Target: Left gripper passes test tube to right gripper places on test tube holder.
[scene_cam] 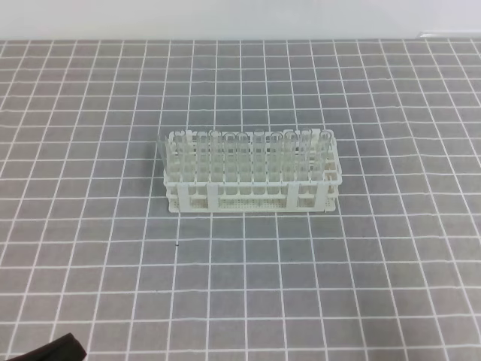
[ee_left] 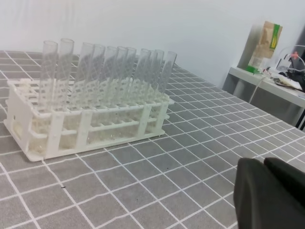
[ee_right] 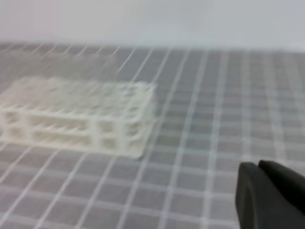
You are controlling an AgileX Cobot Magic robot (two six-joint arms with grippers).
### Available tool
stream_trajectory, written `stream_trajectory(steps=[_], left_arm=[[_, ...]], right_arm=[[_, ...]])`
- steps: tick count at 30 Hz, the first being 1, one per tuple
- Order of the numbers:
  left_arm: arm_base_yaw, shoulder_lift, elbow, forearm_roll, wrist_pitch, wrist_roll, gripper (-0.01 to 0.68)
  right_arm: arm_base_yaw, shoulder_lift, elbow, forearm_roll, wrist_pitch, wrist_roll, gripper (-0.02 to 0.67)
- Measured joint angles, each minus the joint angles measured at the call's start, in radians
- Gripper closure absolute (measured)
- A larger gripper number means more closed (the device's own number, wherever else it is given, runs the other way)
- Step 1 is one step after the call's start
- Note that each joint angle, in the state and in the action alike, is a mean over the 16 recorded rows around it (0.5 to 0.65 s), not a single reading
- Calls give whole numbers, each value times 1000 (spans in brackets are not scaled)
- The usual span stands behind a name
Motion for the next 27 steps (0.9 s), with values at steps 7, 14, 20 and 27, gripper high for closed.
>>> stream_trajectory(steps=[7,14,20,27], left_arm=[[0,2,-2,1,3,0,674],[0,-1,-1,6,1,1,674],[0,-1,0,9,-1,1,674],[0,-1,2,10,-2,2,674]], right_arm=[[-118,-188,113,24,-28,-37,662],[-151,-236,147,36,-46,-45,662],[-141,-236,154,-29,-51,-16,662],[-121,-236,182,-163,-62,88,662]])
